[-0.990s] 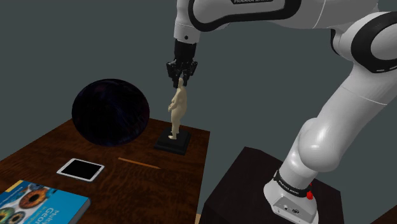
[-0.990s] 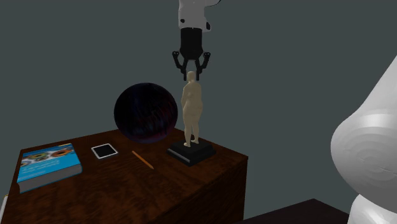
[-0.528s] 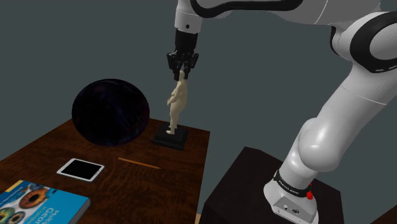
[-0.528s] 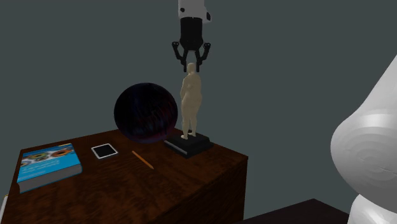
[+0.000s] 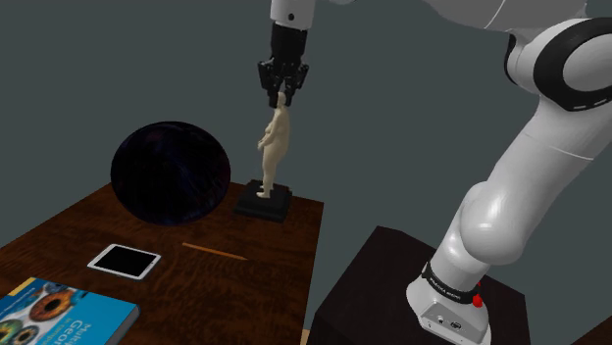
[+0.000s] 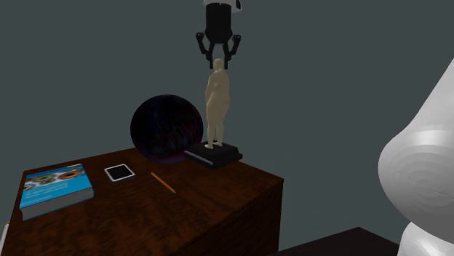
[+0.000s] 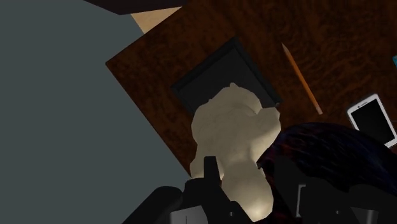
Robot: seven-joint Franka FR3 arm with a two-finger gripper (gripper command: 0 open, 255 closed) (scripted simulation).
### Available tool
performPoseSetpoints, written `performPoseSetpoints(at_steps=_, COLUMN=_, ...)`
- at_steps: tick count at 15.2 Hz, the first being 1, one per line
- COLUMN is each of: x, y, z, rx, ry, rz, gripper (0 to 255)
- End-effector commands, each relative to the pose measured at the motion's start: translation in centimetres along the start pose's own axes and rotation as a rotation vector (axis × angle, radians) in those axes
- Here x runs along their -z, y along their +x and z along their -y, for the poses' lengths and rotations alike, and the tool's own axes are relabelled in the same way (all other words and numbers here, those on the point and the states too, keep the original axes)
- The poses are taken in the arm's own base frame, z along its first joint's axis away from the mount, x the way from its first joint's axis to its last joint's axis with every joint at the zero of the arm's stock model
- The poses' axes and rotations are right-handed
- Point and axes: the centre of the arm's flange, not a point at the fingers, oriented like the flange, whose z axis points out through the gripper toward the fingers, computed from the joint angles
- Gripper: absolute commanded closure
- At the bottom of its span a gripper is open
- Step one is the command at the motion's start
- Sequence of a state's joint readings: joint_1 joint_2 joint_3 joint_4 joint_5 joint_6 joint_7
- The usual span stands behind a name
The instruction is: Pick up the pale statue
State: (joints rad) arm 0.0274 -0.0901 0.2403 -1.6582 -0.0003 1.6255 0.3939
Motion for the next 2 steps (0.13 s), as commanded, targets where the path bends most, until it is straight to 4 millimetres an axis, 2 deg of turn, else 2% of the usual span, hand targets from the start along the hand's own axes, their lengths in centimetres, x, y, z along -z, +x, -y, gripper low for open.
performPoseSetpoints(at_steps=1, x=0.69, y=0.05, z=-0.02, rx=0.000, ry=0.000, rz=-0.001, gripper=255)
performPoseSetpoints(at_steps=2, x=0.69, y=0.06, z=-0.02, rx=0.000, ry=0.000, rz=-0.001, gripper=255)
